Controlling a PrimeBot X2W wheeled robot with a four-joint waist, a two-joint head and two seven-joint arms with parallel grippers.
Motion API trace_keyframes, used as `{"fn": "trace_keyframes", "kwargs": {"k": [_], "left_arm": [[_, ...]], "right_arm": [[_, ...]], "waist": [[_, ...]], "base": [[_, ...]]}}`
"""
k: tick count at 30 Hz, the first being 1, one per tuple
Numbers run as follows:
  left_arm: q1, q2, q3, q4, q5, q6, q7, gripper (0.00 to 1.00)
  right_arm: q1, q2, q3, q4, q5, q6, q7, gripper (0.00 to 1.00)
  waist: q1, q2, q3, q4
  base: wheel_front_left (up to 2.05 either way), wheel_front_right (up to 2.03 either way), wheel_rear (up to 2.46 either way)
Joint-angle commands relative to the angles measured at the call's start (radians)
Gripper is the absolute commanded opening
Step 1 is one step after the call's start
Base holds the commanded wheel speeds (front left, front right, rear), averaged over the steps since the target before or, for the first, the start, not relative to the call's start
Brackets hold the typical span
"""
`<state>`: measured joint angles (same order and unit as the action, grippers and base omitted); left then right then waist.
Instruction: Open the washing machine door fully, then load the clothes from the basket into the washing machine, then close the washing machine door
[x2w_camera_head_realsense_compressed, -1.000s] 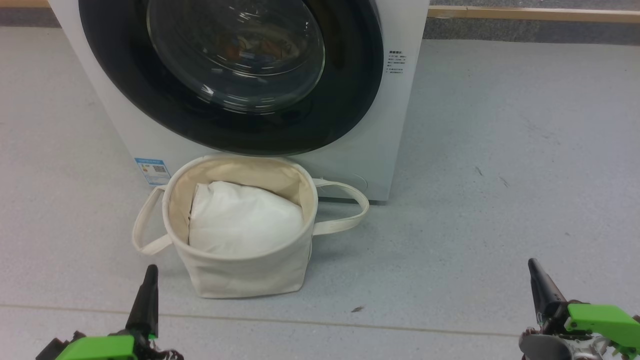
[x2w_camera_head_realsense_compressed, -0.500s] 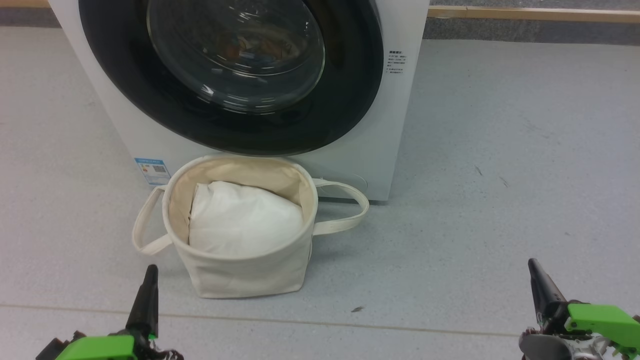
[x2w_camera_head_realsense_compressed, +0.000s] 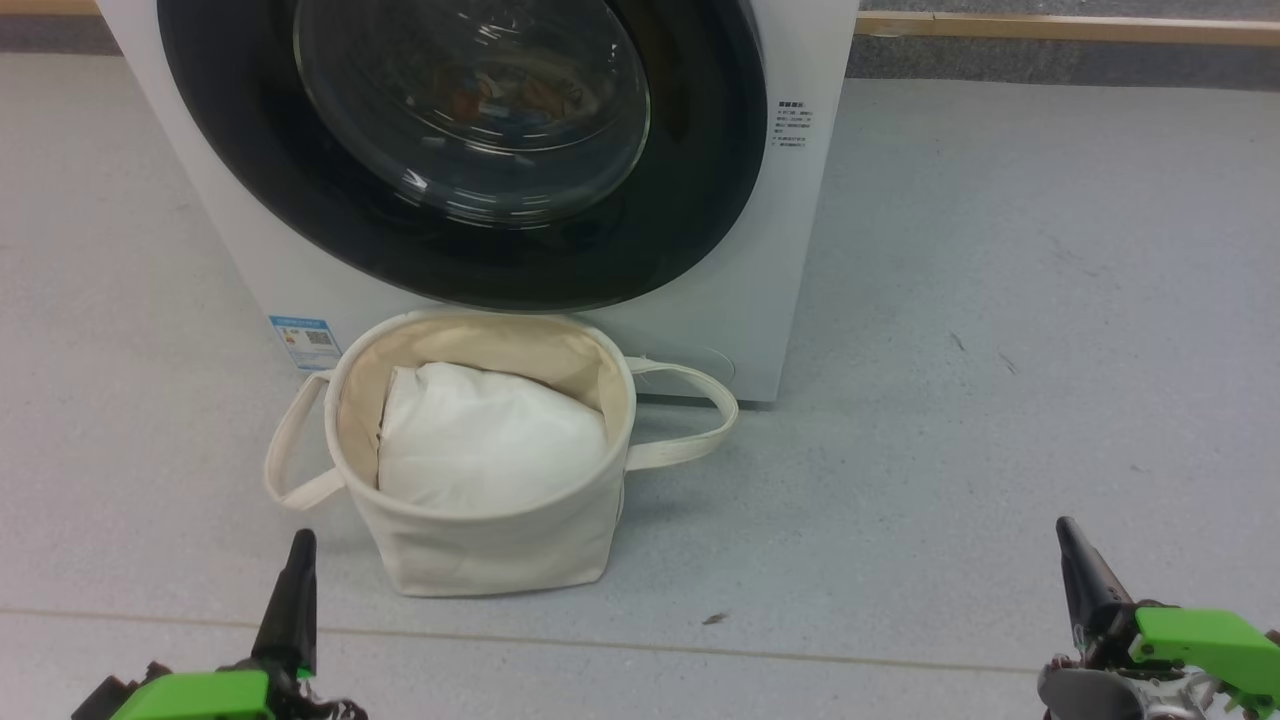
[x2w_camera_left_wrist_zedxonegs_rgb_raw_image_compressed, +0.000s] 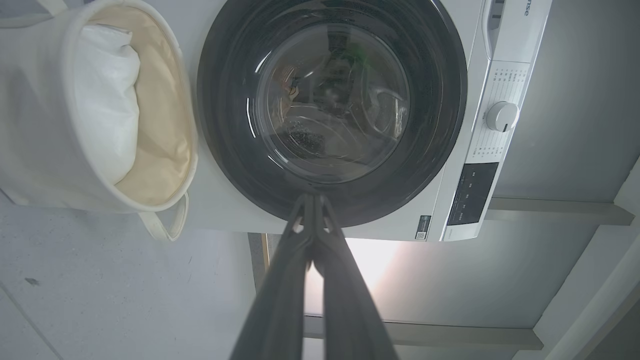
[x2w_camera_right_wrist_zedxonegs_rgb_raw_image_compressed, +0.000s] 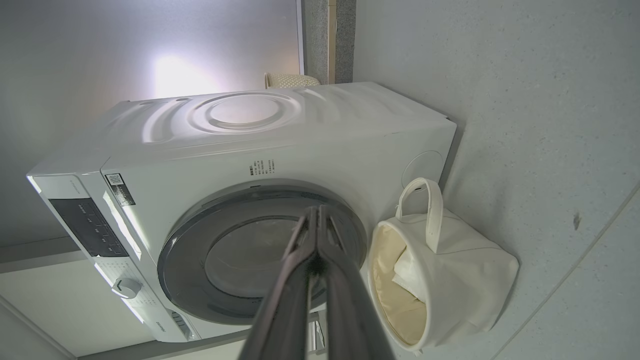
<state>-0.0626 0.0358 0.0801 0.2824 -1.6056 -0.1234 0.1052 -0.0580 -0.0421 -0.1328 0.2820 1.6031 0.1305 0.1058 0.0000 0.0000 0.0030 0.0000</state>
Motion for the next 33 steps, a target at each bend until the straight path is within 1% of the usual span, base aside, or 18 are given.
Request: {"fn": "trace_keyframes", "kwargs": {"k": [1, 33], "left_arm": [[-0.046, 0.014, 0.033, -0.037, -0.003, -0.007, 0.008, 0.0], [-0.046, 0.014, 0.033, -0.037, -0.003, -0.007, 0.008, 0.0]], "right_arm": [[-0.05, -0.008, 0.019, -0.037, 0.006, 0.0, 0.007, 0.0], [-0.05, -0.008, 0.019, -0.037, 0.006, 0.0, 0.007, 0.0]], "waist": [[0.0, 0.0, 0.0, 0.0], [0.0, 0.0, 0.0, 0.0]], "base": [[0.0, 0.0, 0.0], [0.0, 0.0, 0.0]]}}
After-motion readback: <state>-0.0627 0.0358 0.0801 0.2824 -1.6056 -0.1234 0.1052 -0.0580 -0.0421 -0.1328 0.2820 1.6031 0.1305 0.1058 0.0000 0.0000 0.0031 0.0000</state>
